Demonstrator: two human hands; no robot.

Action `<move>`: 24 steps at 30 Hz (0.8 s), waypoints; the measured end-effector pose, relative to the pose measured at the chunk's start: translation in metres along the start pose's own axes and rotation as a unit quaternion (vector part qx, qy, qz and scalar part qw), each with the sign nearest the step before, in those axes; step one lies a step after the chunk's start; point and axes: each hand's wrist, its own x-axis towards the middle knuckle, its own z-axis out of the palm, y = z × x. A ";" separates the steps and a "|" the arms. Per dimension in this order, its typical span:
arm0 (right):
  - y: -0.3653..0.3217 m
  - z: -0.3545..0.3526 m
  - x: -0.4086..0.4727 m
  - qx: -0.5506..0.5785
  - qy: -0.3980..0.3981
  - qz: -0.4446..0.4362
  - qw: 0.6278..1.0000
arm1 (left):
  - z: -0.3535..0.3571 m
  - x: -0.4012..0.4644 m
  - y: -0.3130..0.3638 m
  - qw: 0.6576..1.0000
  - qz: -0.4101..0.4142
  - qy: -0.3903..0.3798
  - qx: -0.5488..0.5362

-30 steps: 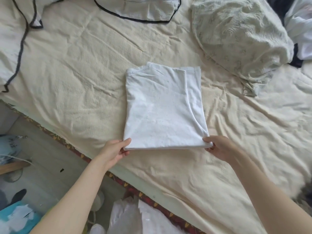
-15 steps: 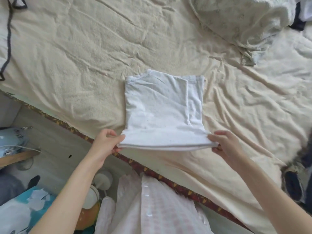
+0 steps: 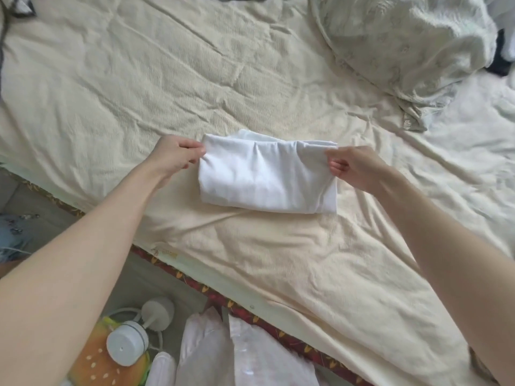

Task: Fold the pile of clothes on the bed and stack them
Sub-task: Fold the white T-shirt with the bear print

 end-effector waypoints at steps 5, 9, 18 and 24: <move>0.006 0.003 0.017 -0.168 0.107 -0.084 0.976 | 0.027 0.028 -0.013 0.990 -0.024 0.078 0.115; 0.015 0.006 0.023 -0.182 0.138 -0.090 0.969 | 0.049 0.016 -0.028 0.985 -0.050 0.148 0.066; 0.033 0.024 0.040 -0.157 0.222 -0.126 0.954 | 0.065 -0.001 -0.060 0.951 0.105 0.251 0.147; 0.031 0.034 0.031 -0.315 0.306 -0.202 0.875 | 0.074 0.017 -0.054 0.945 -0.008 0.271 0.185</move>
